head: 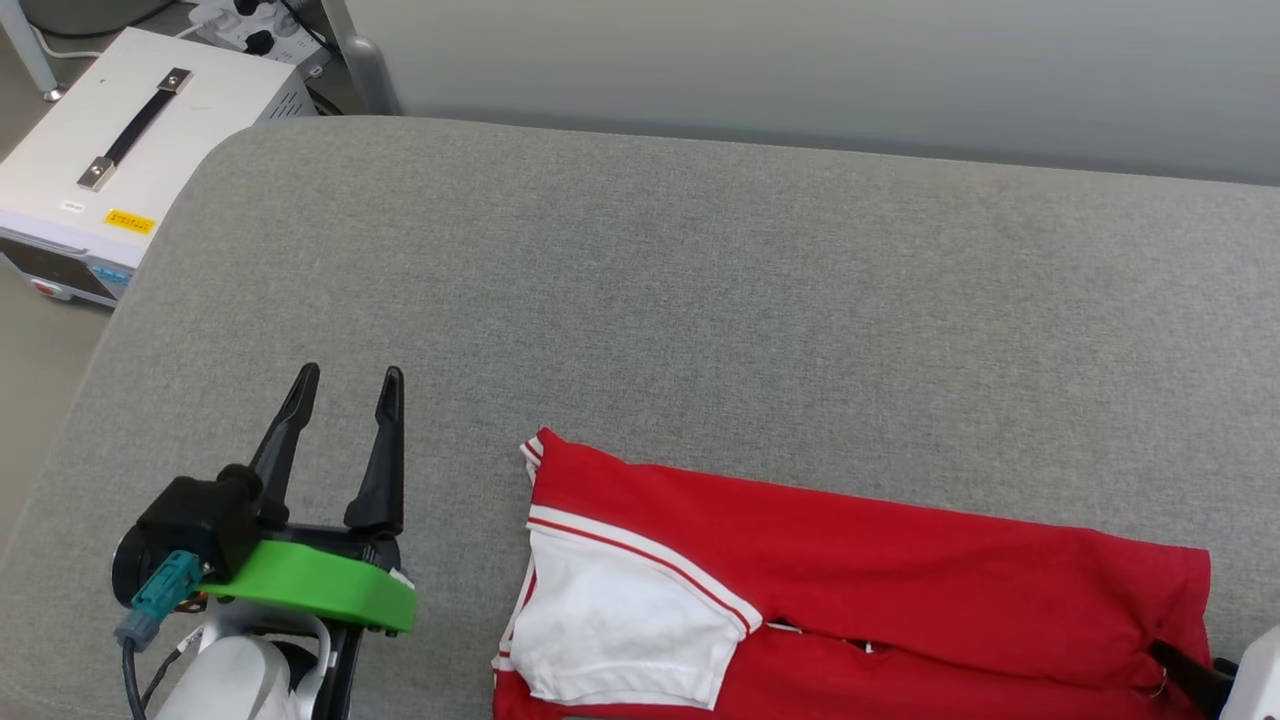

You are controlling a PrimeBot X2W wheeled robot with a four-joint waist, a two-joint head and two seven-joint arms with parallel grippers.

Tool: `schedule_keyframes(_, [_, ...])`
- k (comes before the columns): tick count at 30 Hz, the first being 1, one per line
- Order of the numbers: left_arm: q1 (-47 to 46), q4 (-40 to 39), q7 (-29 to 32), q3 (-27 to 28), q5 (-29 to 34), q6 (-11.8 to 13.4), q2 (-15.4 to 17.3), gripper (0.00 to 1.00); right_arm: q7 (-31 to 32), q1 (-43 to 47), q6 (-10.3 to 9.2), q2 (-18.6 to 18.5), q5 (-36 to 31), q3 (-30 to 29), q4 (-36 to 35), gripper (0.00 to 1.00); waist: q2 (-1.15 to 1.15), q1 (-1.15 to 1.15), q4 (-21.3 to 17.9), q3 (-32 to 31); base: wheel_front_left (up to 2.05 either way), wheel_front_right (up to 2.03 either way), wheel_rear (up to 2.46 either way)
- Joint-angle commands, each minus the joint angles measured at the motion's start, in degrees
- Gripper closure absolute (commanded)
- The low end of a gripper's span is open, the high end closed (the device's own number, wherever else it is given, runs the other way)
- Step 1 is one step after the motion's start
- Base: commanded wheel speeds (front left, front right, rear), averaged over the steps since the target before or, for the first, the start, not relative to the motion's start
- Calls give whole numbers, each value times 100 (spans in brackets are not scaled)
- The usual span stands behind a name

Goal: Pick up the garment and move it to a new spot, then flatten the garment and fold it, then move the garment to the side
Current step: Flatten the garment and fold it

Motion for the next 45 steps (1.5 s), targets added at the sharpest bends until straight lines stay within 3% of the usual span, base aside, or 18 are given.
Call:
schedule_keyframes(1, [50,32,-32,36,60,-58,-50,0,91,0,47,294,80,327,188,0,0,0,2,-11,0,0,0])
schedule_keyframes(10, [84,262,-32,52,162,-226,-181,0,-4,-28,47,437,271,727,382,0,0,0,-3,-141,0,0,0])
schedule_keyframes(11, [88,282,-32,46,169,-234,-187,0,-38,-29,47,427,282,746,404,19,0,0,-1,-157,0,0,0])
schedule_keyframes(12, [91,305,-32,39,174,-243,-194,0,-99,-37,47,402,282,767,423,69,0,0,0,-178,0,0,0])
schedule_keyframes(13, [94,318,-32,37,178,-249,-200,0,-167,-47,47,375,277,781,432,92,0,0,-1,-198,0,0,0])
schedule_keyframes(14, [99,332,-32,37,183,-254,-207,0,-259,-57,47,338,267,790,448,92,0,0,-3,-221,0,0,0])
schedule_keyframes(15, [103,341,-32,38,188,-257,-211,0,-331,-67,47,307,257,797,461,100,0,0,-5,-234,0,0,0])
schedule_keyframes(25, [168,393,-32,48,213,-312,-297,0,-1046,-116,47,-111,108,568,549,100,0,0,-41,-412,0,0,0])
schedule_keyframes(33, [236,408,-32,89,229,-335,-358,0,-1512,-202,47,-442,-352,-335,732,100,0,0,-107,-498,0,0,0])
schedule_keyframes(39, [282,438,-32,110,251,-363,-409,0,-1448,-104,47,-383,-638,-570,586,100,0,0,-167,-578,0,0,0])
schedule_keyframes(45, [370,480,-33,128,271,-381,-434,0,-1328,177,47,-156,-776,-489,-9,100,0,0,-213,-704,0,0,0])
